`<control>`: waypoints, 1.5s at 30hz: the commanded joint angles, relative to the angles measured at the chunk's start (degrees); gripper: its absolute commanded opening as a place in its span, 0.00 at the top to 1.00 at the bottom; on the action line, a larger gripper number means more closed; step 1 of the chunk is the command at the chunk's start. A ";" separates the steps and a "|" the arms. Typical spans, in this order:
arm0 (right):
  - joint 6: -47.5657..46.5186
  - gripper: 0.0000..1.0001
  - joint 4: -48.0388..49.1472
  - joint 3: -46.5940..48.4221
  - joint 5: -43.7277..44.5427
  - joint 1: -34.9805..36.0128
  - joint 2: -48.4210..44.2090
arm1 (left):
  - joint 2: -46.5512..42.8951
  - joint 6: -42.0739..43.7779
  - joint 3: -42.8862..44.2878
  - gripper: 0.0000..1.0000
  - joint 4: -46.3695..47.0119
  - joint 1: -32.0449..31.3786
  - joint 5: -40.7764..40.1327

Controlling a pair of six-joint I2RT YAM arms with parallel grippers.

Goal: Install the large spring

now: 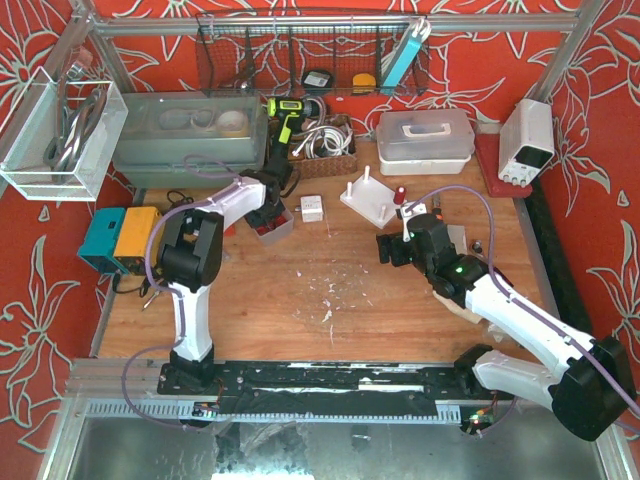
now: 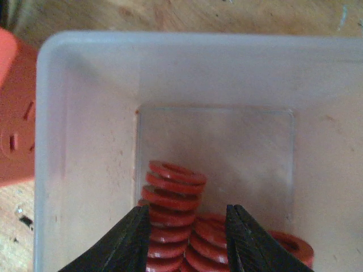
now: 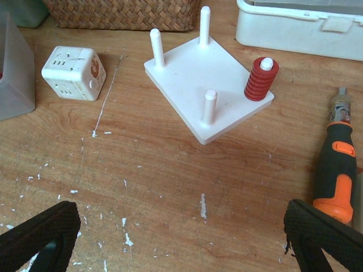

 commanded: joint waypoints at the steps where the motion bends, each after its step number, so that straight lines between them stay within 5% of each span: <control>1: -0.33 0.01 -0.67 0.27 2.39 0.43 -0.02 | 3.70 -0.53 -1.50 0.60 -0.25 0.46 -0.27; 10: -0.38 0.01 -0.45 0.40 2.48 0.42 0.48 | 5.95 -1.05 -3.55 0.60 4.34 1.41 0.51; 15: -0.38 0.01 -0.38 0.40 2.75 0.43 0.73 | 5.28 0.00 -2.51 0.71 4.18 1.46 -0.90; 34: -0.47 0.01 -0.27 0.31 3.00 0.42 0.67 | -12.03 8.70 -4.68 0.89 9.90 -0.06 -3.58; 39: -0.47 0.01 -0.58 0.30 3.18 0.49 0.20 | -16.76 9.78 -8.34 0.78 11.30 -0.34 -4.13; 45: -0.51 0.01 -0.80 -0.03 3.88 0.43 -1.50 | -12.06 11.73 -7.02 0.71 5.60 -0.17 -1.93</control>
